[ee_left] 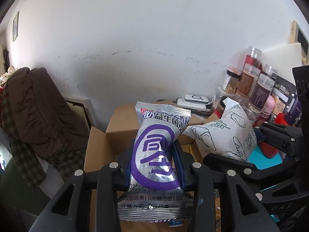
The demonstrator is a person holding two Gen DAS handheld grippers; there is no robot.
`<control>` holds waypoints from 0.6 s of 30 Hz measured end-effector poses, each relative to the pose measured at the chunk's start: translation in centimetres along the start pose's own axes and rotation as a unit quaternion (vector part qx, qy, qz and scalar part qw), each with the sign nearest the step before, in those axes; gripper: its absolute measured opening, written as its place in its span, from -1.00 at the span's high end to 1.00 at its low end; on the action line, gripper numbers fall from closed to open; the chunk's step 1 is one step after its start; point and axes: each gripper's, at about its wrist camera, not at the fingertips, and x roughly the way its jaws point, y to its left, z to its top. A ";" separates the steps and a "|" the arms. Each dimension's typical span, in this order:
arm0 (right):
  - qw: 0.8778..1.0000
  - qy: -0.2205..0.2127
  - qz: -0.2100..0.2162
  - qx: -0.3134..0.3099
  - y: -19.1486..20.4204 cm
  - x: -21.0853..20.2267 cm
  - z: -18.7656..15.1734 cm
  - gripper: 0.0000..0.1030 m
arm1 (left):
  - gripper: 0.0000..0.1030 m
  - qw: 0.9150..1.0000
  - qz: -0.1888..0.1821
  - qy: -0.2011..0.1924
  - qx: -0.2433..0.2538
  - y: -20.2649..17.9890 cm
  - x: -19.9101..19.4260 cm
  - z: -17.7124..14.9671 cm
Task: Organize snacks
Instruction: 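Lift and carry both bags over the cardboard box with both tools, then open both tools to drop the pouch and silver-purple bag into the box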
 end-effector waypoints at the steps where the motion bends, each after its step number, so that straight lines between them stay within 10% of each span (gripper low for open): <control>1: 1.000 0.009 0.000 0.002 -0.2 0.7 0.2 -0.32 | 0.32 1.000 0.003 0.006 0.001 0.1 0.6 0.0; 18: 0.992 0.112 -0.049 0.006 -1.6 6.8 -0.4 -0.34 | 0.31 0.992 0.031 0.124 0.007 1.1 7.4 -2.5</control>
